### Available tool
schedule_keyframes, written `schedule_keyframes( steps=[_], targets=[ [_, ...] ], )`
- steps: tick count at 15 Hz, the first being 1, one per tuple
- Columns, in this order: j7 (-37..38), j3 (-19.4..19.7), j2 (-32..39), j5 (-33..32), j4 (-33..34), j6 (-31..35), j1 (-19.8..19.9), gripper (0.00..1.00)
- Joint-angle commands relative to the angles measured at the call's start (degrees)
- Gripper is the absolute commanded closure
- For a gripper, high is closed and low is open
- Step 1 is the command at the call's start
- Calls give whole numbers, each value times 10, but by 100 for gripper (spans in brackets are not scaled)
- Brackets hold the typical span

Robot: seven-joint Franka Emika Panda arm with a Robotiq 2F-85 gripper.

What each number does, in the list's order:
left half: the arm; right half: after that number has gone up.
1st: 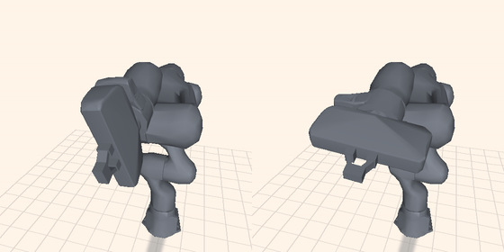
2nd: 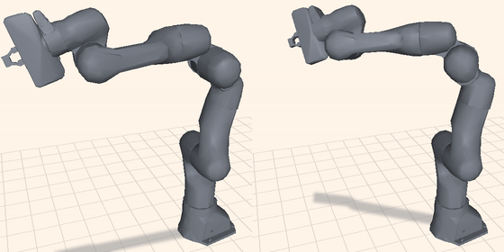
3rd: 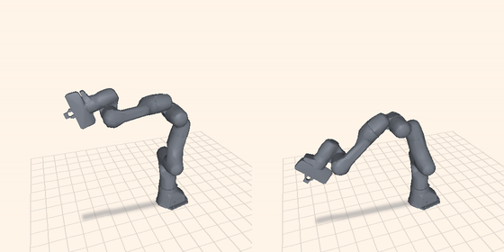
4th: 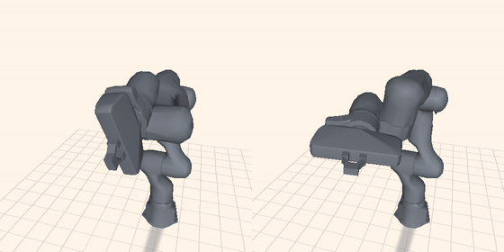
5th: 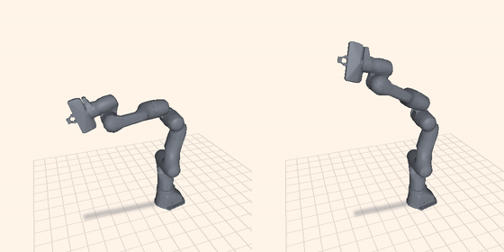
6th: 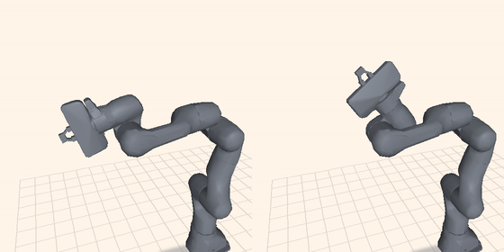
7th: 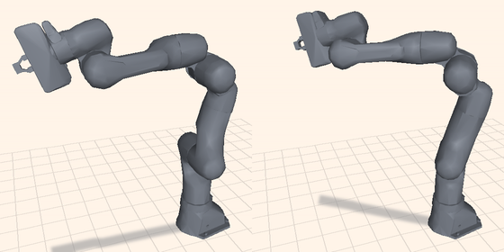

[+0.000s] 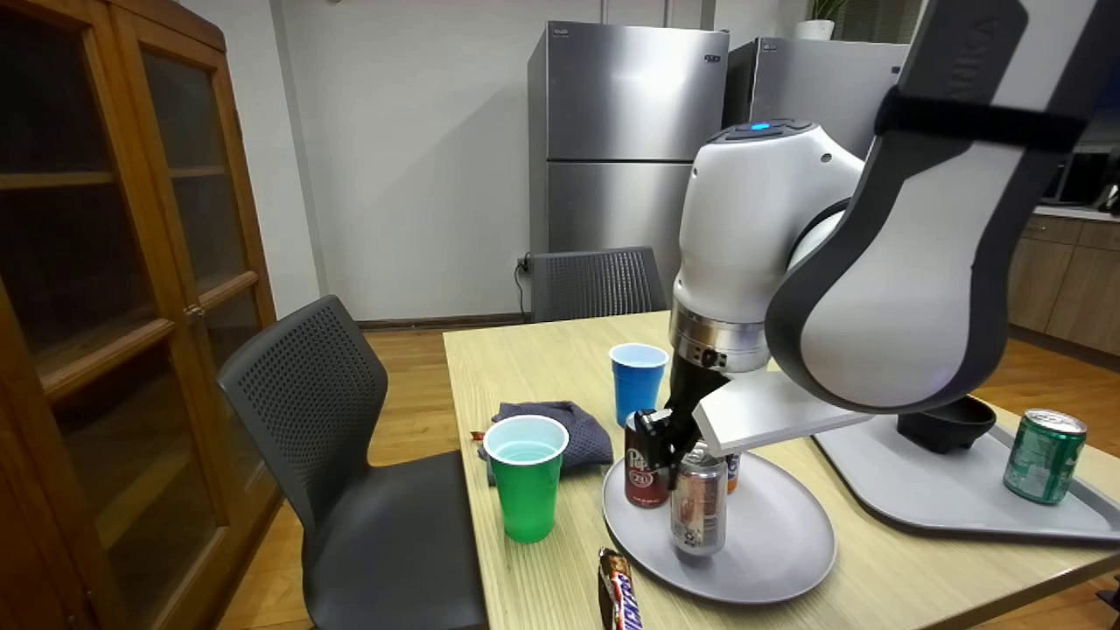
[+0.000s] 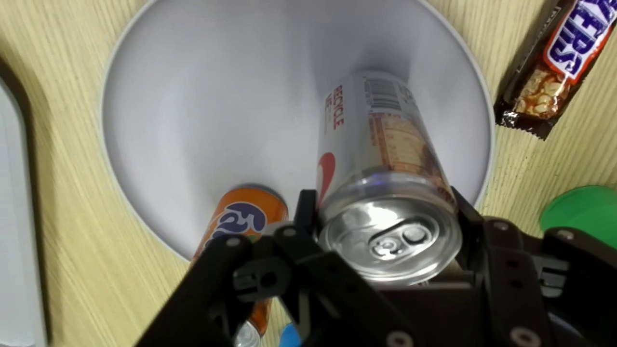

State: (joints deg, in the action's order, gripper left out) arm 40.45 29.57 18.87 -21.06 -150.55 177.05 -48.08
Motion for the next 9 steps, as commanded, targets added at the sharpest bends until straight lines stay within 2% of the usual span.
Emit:
schedule_keyframes(
  steps=[1, 2, 4, 5, 7, 9],
  targets=[
    [-5, -22, 6, 13, 10, 6, 24, 61],
    [-4, -22, 6, 12, 10, 7, 26, 61],
    [-7, -24, 4, 11, 9, 4, 31, 11],
    [-7, -21, 0, 9, 8, 4, 31, 10],
    [-8, -18, -9, 6, 6, 4, 32, 1],
    [-7, -10, -16, 2, 6, 6, 29, 0]
  ],
)
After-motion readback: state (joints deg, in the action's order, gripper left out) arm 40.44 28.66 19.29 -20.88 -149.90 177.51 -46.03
